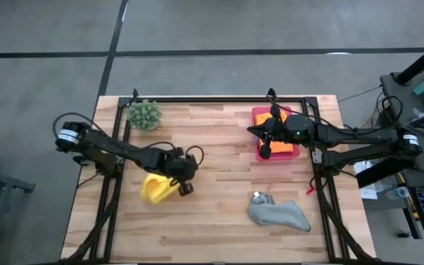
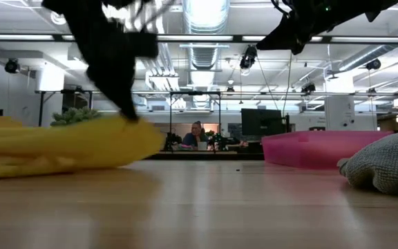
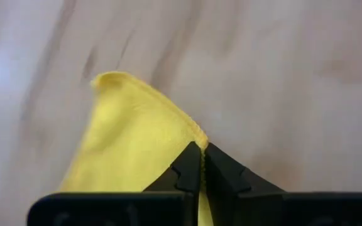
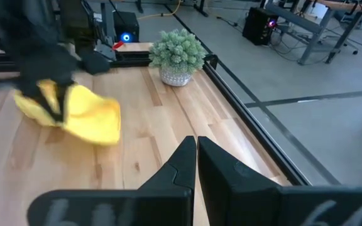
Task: Fold microfiber towels
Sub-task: Fold the yellow microfiber cloth
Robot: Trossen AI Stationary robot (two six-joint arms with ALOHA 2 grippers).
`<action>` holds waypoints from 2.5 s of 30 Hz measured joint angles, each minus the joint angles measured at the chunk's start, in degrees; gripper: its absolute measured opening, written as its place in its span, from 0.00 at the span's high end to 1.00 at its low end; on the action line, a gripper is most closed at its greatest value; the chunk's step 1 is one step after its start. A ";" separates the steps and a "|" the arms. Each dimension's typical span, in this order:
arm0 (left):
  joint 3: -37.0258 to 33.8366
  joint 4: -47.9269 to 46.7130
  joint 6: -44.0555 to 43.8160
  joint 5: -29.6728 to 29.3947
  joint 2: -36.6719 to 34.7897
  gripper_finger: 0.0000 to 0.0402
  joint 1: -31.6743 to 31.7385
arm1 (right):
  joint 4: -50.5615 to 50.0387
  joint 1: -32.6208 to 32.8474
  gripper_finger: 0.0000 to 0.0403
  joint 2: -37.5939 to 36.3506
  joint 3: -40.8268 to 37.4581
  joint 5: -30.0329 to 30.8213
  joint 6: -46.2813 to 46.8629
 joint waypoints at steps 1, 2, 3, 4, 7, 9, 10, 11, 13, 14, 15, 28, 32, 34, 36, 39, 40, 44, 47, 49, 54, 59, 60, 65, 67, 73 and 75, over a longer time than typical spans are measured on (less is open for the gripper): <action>1.11 1.19 3.40 0.04 -0.74 1.00 -0.41 | 0.05 0.00 0.98 0.00 -0.09 0.00 0.00; 1.95 2.25 5.99 0.09 -1.67 1.00 -0.60 | 0.04 0.00 0.98 0.00 -0.21 0.00 0.00; 2.62 2.98 7.93 0.02 -2.65 1.00 -0.69 | 0.00 0.00 0.98 0.00 -0.37 -0.02 0.05; 3.26 3.70 9.53 -0.08 -3.63 1.00 -0.67 | 0.07 0.00 0.98 0.12 -0.49 -0.14 0.15; 4.82 6.69 13.28 -0.15 -7.05 1.00 -0.66 | -0.34 -0.02 0.97 0.98 -0.89 -6.45 0.07; 4.88 9.20 15.58 -0.15 -9.64 1.00 -0.67 | -0.09 0.02 0.96 2.10 -0.89 -11.47 0.22; 4.87 11.08 16.81 -0.17 -10.74 1.00 -0.69 | 0.21 0.04 0.94 2.73 -0.89 -13.27 0.51; 4.65 12.70 18.03 -0.16 -11.89 1.00 -0.69 | 0.76 0.02 0.91 3.56 -0.89 -14.68 0.67; 4.17 14.49 19.84 -0.24 -13.63 1.00 -0.67 | 1.69 -0.02 0.85 5.46 -0.89 -17.06 0.85; 4.18 15.43 20.69 -0.27 -14.27 1.00 -0.67 | 2.37 -0.02 0.82 6.63 -0.89 -17.99 0.85; 4.18 15.60 21.28 -0.28 -14.84 1.00 -0.67 | 3.67 0.00 0.78 7.97 -0.91 -19.14 0.72; 4.12 15.86 19.65 -10.70 -16.27 1.00 -0.60 | 17.83 5.48 0.40 18.37 0.55 -28.95 -3.24; 4.09 15.85 19.54 -12.06 -16.27 1.00 -0.59 | 21.38 9.36 0.40 20.18 0.53 -15.76 -0.64; 4.08 15.85 19.49 -12.36 -16.27 1.00 -0.60 | 23.23 10.55 0.41 21.49 0.53 -12.75 0.97; 4.08 15.85 19.48 -12.59 -16.27 1.00 -0.60 | 25.16 11.08 0.42 22.83 0.53 -11.93 2.68; 4.06 15.84 19.52 -12.61 -16.27 1.00 -0.60 | 29.27 11.14 0.44 24.99 0.53 -11.06 5.02; 4.02 15.87 19.52 -12.61 -16.27 1.00 -0.60 | 30.43 11.13 0.44 25.74 0.53 -10.07 5.21; 3.91 15.82 19.52 -12.61 -16.28 1.00 -0.60 | 31.29 11.08 0.45 28.66 0.93 -6.57 4.59; 3.75 15.53 19.50 -12.61 -16.32 1.00 -0.60 | 31.42 11.20 0.57 30.39 1.84 -6.56 3.14; 3.48 14.68 19.38 -12.61 -16.46 1.00 -0.60 | 31.06 11.54 0.71 30.98 2.47 -6.49 1.67; 3.29 9.52 15.88 -11.98 -16.67 0.98 -0.60 | 25.26 12.26 0.96 29.51 3.77 -6.51 -1.92; 3.27 5.44 13.22 -11.41 -17.06 0.83 -0.60 | 16.67 12.54 0.98 28.64 7.15 -6.37 -3.15; 3.23 5.19 13.22 -11.37 -17.06 0.79 -0.62 | 16.36 12.83 0.98 28.98 7.71 -6.19 -3.82; 3.04 5.22 13.13 -11.24 -16.66 0.61 -0.64 | 15.36 14.27 0.98 29.29 9.74 -5.87 -5.86; 2.56 5.80 11.76 -11.26 -16.67 0.56 -0.64 | 14.31 14.46 0.98 29.35 10.28 -5.28 -5.81; -4.62 10.02 7.13 -3.39 -13.12 0.50 -1.02 | 12.44 14.78 0.98 29.68 10.12 -4.94 -4.51; -6.96 16.57 6.66 0.18 -10.92 0.50 -1.78 | 12.38 14.78 0.98 29.70 9.15 -4.94 -4.29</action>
